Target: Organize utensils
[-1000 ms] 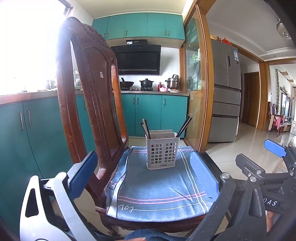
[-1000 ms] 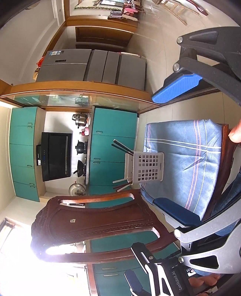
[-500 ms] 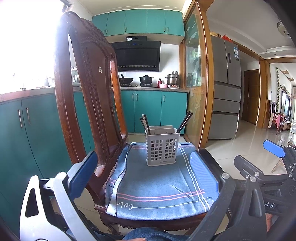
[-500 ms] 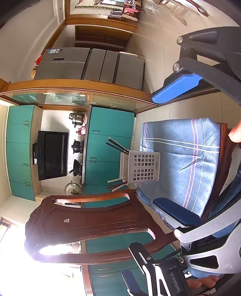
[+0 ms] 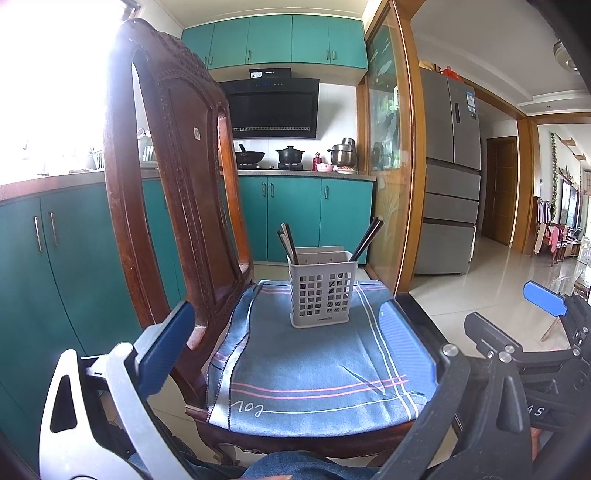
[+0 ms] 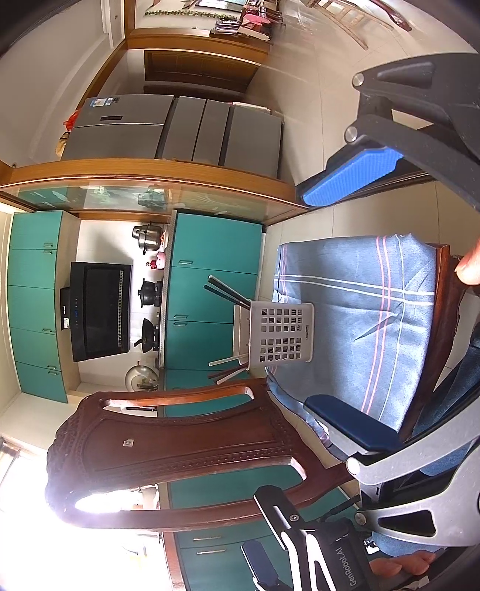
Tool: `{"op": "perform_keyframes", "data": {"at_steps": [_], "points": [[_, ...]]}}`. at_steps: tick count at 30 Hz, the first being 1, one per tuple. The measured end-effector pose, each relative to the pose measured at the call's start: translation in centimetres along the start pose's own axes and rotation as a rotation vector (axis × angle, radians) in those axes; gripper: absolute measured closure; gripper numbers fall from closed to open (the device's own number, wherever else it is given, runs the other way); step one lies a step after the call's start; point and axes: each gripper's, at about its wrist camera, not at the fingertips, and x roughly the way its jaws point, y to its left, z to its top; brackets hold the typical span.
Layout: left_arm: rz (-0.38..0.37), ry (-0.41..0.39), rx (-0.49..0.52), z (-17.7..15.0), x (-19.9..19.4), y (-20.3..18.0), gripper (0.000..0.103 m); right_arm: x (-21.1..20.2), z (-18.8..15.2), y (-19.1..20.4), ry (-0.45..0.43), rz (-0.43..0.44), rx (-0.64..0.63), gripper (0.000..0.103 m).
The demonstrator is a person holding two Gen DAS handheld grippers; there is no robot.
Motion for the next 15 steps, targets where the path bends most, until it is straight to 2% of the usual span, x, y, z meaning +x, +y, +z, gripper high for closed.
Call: {"op": "perform_keyframes", "data": {"at_steps": [15], "points": [[-0.003, 0.014, -0.005, -0.25, 0.49, 0.1, 0.004, 0.75, -0.54, 0.11, 0.019, 0.006, -0.001, 0.003]]}}
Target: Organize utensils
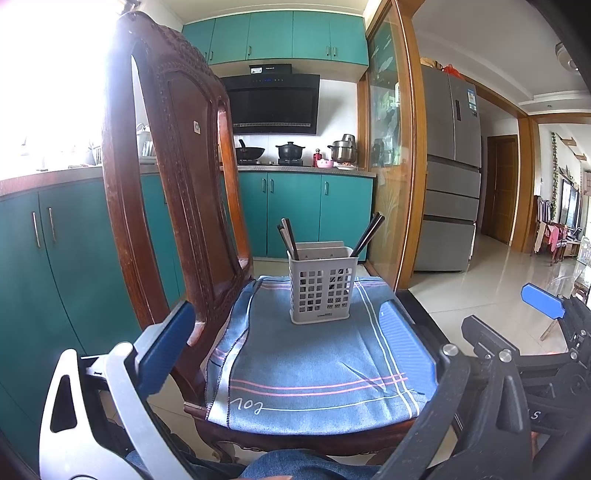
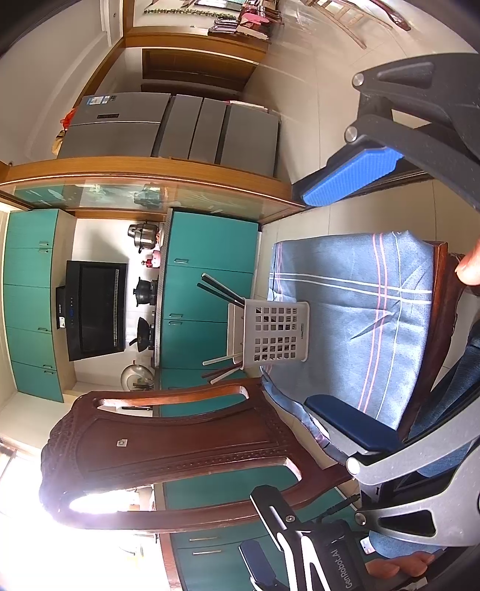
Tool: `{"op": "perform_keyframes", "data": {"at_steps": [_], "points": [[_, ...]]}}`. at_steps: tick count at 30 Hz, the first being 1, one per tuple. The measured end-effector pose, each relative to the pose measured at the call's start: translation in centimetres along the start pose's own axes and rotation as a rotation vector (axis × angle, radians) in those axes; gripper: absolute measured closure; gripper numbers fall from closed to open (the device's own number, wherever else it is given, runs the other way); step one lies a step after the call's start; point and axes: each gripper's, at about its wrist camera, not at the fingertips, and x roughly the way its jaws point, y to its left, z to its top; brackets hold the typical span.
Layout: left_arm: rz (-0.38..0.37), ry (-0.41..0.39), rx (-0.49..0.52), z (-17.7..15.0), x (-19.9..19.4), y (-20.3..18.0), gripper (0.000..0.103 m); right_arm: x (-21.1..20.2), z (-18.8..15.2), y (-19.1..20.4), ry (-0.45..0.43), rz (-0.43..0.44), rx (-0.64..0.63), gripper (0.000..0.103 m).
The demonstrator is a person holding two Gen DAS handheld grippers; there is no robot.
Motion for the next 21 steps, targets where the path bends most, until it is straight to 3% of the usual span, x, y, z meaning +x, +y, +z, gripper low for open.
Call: {"op": "perform_keyframes", "data": {"at_steps": [10, 21], "points": [[0.006, 0.002, 0.016, -0.3, 0.2, -0.3, 0.004, 0.5, -0.2, 0.1, 0.011, 0.005, -0.005, 0.003], [-0.003, 0.077, 0.004, -1.2, 3.1, -0.3, 0.004, 2.7, -0.8, 0.2, 0.058, 0.01, -0.004, 0.003]]}}
